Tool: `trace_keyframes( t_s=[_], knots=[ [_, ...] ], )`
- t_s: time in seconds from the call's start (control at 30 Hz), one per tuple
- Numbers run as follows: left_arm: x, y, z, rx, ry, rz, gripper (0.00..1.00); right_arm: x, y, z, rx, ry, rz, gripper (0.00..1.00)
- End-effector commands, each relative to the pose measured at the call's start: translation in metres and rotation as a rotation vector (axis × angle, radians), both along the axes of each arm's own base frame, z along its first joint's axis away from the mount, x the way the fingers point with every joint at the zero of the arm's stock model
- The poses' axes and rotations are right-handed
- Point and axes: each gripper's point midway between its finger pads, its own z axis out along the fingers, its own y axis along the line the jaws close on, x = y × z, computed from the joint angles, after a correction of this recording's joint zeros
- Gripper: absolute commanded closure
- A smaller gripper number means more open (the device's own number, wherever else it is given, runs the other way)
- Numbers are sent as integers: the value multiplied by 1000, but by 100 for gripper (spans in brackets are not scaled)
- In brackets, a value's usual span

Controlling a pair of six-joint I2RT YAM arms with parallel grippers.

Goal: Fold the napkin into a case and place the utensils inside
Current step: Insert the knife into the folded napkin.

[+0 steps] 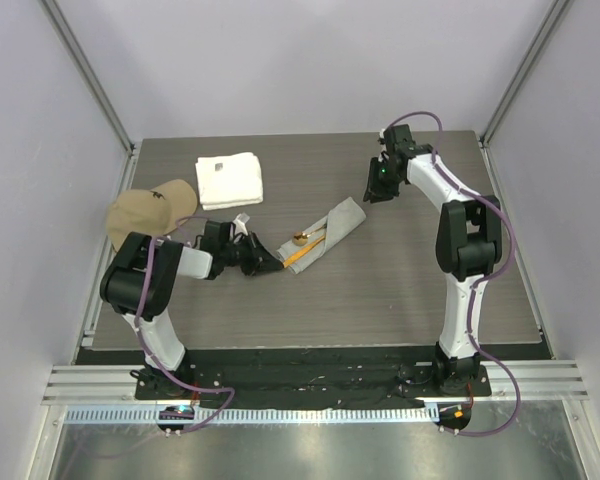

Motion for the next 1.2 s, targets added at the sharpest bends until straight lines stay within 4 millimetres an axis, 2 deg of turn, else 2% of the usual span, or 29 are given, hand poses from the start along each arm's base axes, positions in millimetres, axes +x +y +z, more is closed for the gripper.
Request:
trace_keyframes(
  t_s=[0.0,0.13,0.37,0.6,0.83,0.9,1.0,1.17],
  knots=[
    [13,-3,18,-28,-63,0,100,1,-9,-12,-28,13,-30,72],
    [11,-6,26,-47,-68,-7,100,0,-13,-19,-47,24,-49,73],
    [10,-12,41,-78,-74,-9,100,-2,-7,-41,-21,69,-42,80],
    [11,-23,52,-94,-79,-16,100,4,1,-48,9,50,1,81],
    [10,-22,48,-79,-63,-10,100,14,-2,-59,-38,28,73,82],
    [8,-21,44,-74,-53,-10,100,15,-13,-57,-96,18,54,83],
    [7,-20,41,-71,-45,-11,100,22,-16,-50,-110,-7,54,82],
    [10,-21,42,-83,-44,7,100,33,-7,-50,-81,-17,89,85]
  ],
)
